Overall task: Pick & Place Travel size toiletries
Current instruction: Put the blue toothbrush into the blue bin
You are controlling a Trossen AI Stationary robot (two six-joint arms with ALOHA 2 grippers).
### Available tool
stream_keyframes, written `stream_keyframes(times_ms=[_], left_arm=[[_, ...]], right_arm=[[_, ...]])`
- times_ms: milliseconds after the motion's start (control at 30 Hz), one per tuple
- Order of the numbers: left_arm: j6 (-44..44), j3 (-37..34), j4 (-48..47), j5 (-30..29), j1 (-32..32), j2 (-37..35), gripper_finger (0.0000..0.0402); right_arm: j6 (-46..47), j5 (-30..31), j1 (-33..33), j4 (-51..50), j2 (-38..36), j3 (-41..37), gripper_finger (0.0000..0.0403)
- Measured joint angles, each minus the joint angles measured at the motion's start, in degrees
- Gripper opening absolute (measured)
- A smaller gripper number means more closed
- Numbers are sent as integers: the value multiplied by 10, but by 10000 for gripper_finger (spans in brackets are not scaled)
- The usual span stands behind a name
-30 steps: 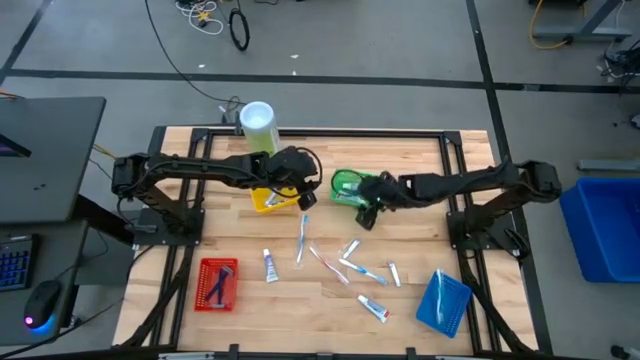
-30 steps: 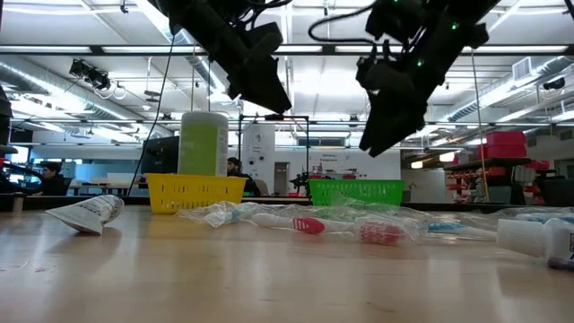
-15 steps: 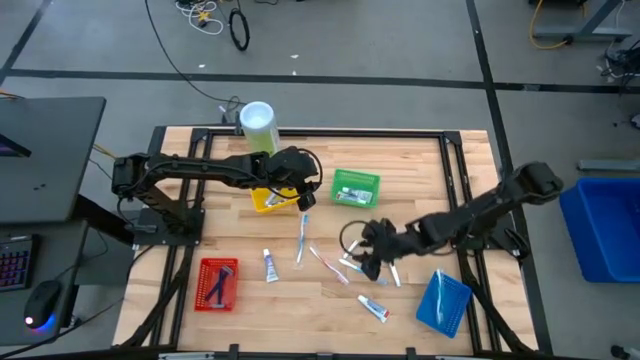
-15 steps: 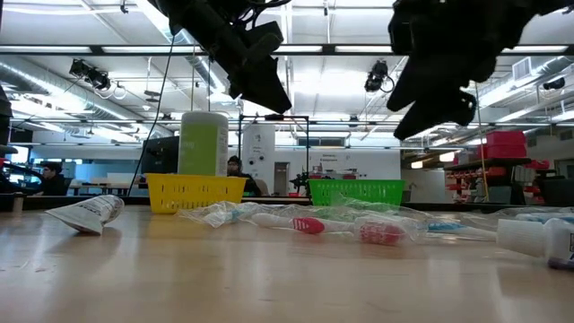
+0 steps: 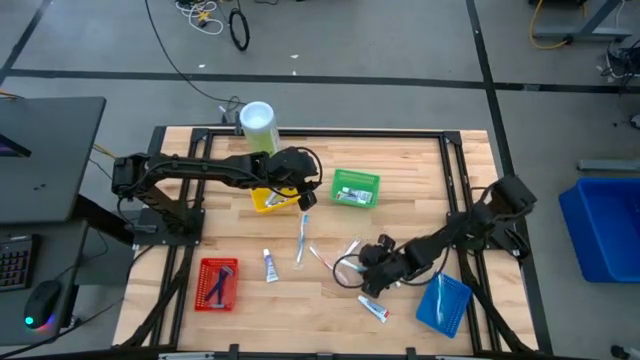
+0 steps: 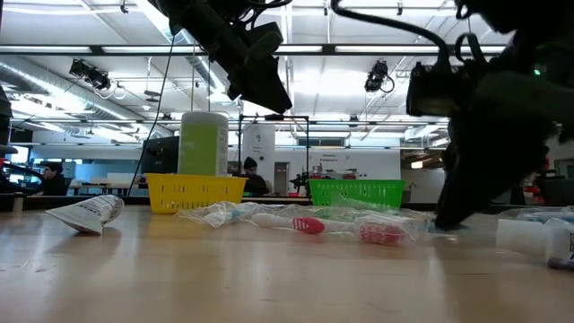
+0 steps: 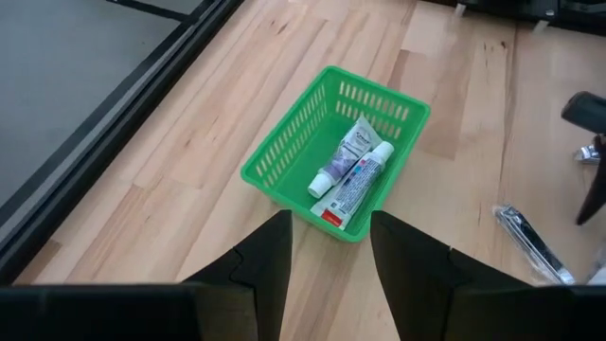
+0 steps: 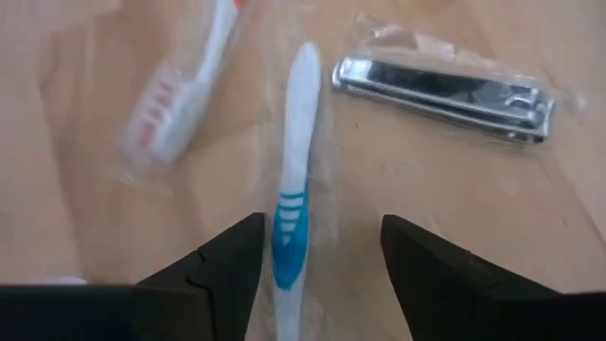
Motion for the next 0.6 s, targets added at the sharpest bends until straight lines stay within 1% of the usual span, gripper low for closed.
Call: stream_keyframes(times_ms=[200, 300, 400, 600], left_arm=[[0, 0, 0, 0, 0, 0, 153], [0, 0, 0, 0, 0, 0, 153], [1, 0, 0, 0, 0, 0, 153], [3, 0, 0, 0, 0, 0, 153]], right_arm=[[-33, 11, 1, 2, 21, 2, 213], [-57, 12, 1, 1, 22, 2, 196], [-67, 11, 0, 3, 23, 2, 167], [-62, 9, -2, 2, 23, 1, 96]])
